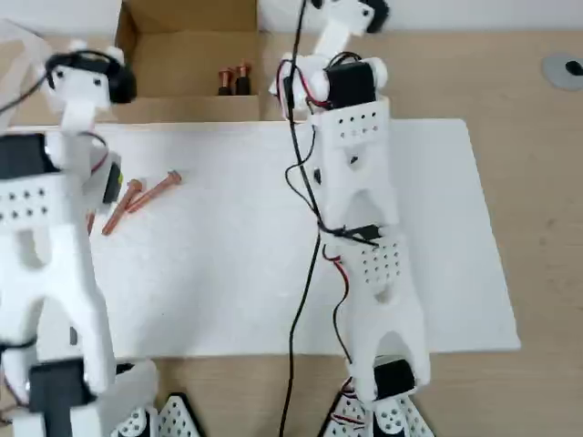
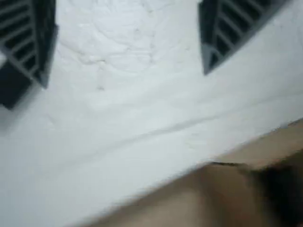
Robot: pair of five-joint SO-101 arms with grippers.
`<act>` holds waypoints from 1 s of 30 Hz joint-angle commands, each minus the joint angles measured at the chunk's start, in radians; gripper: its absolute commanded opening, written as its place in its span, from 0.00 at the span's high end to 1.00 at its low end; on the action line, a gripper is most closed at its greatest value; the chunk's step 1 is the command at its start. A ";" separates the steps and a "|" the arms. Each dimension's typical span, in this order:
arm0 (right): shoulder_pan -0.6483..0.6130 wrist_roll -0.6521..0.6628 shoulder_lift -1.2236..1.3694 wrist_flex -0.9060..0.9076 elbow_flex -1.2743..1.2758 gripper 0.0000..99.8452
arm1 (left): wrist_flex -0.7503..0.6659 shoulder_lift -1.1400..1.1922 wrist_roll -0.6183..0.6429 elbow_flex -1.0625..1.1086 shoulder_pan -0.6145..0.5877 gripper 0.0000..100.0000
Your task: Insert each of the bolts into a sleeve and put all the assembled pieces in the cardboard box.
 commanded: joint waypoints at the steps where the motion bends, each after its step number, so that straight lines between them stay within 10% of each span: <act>1: 0.030 -0.068 0.038 0.020 0.051 0.75 | -0.055 -0.136 -0.014 0.124 0.015 0.99; 30: 0.105 -0.224 0.205 -0.008 0.163 0.75 | -0.164 -0.344 -0.014 0.388 0.021 0.99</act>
